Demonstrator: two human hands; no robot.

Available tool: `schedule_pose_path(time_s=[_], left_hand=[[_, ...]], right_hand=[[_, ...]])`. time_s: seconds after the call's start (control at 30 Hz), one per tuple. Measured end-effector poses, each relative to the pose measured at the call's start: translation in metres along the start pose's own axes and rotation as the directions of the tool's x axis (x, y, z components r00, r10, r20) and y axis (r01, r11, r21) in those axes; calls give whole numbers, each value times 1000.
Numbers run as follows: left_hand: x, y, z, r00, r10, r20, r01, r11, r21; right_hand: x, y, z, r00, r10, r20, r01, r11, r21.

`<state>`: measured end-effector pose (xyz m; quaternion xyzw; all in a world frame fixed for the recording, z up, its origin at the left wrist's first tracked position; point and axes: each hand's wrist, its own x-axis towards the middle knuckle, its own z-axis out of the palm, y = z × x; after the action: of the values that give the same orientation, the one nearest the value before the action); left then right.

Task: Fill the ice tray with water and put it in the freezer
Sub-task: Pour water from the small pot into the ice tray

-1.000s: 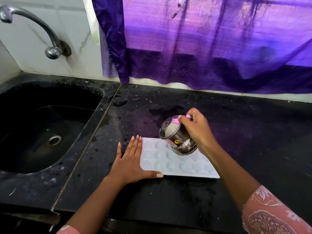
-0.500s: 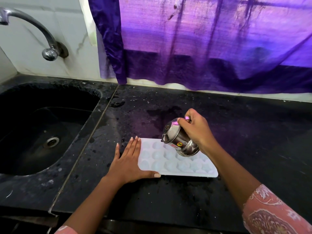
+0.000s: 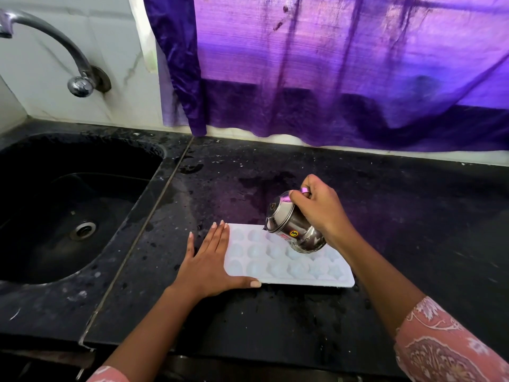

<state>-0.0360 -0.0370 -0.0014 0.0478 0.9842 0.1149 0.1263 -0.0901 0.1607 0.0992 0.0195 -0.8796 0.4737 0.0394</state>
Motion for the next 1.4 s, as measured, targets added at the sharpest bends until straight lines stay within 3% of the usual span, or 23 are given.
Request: schedule_pose_path(time_s=[0.77,1.13,1.4], left_hand=[[2,-2,3,1000,12,-20,-12,1000,10],[0,-1,0,1000,6,-8,-5,1000,9],[0,0,1,1000,19,-24,-20,1000,-12]], right_hand=[[1,-5,-1,1000,-8,-5,8,1000,-16],[2,6,-3,996,76,-44,-69,988,139],[2,11,-13,996,70,-62,-64,994,87]])
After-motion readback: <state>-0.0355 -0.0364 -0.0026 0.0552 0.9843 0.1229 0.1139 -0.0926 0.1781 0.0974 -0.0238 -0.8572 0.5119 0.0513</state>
